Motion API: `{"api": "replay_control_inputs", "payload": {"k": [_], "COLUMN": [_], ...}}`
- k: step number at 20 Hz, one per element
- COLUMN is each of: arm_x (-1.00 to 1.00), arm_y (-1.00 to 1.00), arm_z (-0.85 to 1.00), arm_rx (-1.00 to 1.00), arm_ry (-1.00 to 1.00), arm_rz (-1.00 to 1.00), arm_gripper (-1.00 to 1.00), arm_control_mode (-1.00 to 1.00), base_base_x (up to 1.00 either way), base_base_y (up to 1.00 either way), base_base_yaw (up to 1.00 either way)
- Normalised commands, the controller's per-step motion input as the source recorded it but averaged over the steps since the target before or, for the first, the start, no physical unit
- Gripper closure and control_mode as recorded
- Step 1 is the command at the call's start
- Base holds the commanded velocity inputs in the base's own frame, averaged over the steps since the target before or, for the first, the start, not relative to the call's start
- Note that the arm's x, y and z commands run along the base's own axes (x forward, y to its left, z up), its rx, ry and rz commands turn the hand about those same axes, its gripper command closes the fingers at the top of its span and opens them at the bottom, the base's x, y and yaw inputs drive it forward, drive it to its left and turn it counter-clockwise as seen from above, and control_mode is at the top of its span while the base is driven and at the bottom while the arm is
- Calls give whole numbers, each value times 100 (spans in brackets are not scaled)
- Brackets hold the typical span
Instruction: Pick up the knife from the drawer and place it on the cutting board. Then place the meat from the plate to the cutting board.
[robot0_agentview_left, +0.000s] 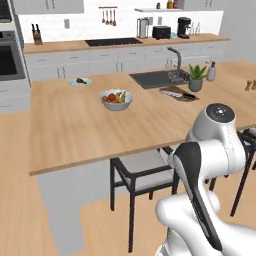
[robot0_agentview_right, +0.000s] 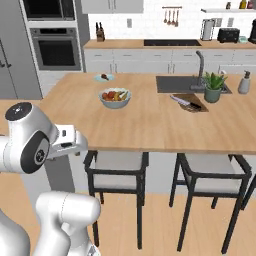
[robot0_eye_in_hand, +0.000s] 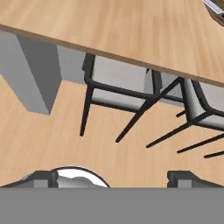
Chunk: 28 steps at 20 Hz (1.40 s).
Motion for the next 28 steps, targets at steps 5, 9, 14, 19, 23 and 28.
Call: {"api": "replay_control_inputs", "payload": {"k": [5, 9, 14, 19, 23, 28], "arm_x": [0, 0, 0, 0, 0, 0], "arm_y": [0, 0, 0, 0, 0, 0], "arm_z": [0, 0, 0, 0, 0, 0], "arm_rx": [0, 0, 0, 0, 0, 0], "arm_ry": [0, 0, 0, 0, 0, 0], "arm_rz": [0, 0, 0, 0, 0, 0], "arm_gripper": [-100, -100, -100, -100, -100, -100], "arm_control_mode": [100, 100, 100, 100, 100, 100], "base_base_x": [-2, 0, 0, 0, 7, 35], "base_base_y": [100, 100, 100, 100, 100, 100], "base_base_yaw": [-12, -13, -14, -14, -15, -19]}}
